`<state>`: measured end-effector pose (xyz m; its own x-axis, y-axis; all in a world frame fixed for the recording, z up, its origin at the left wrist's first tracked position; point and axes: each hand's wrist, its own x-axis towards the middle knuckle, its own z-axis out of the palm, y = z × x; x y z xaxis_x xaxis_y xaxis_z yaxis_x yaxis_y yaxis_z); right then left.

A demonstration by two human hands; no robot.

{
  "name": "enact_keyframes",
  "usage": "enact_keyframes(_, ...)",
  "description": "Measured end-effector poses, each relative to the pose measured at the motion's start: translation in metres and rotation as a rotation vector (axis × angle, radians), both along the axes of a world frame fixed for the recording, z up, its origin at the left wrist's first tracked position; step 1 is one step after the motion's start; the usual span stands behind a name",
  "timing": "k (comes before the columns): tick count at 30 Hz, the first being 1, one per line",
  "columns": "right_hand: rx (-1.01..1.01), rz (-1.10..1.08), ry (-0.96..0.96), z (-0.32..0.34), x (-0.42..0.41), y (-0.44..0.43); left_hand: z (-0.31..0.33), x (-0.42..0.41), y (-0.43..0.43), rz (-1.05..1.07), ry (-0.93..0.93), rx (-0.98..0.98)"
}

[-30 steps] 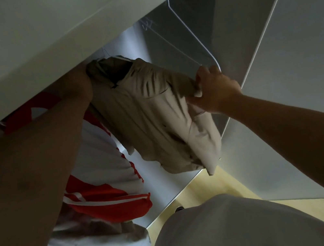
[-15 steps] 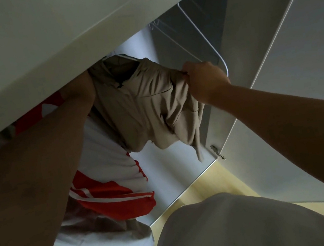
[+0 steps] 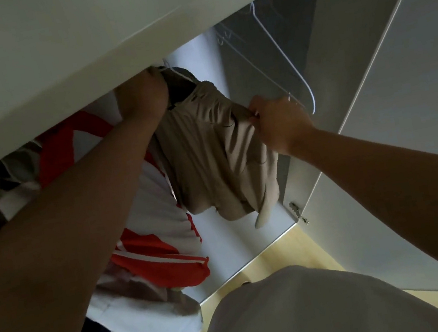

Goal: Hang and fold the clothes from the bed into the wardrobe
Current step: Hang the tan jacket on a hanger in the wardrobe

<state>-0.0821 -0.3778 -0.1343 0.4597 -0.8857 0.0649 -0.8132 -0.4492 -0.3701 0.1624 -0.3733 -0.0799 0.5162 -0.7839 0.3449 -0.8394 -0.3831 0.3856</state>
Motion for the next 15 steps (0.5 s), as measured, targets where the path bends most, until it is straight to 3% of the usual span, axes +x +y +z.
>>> enact_keyframes(3, 0.048, 0.043, -0.048, -0.002, 0.006, 0.009, -0.003, -0.025, 0.001, -0.147, 0.144, -0.067)
enact_keyframes(6, 0.101, 0.106, 0.051, -0.003, 0.013, 0.024, -0.012, -0.039, 0.003, -0.229, 0.143, 0.072)
enact_keyframes(15, 0.231, 0.291, 0.043, -0.006, 0.054, 0.082, -0.02, -0.019, 0.037, -0.003, -0.087, 0.214)
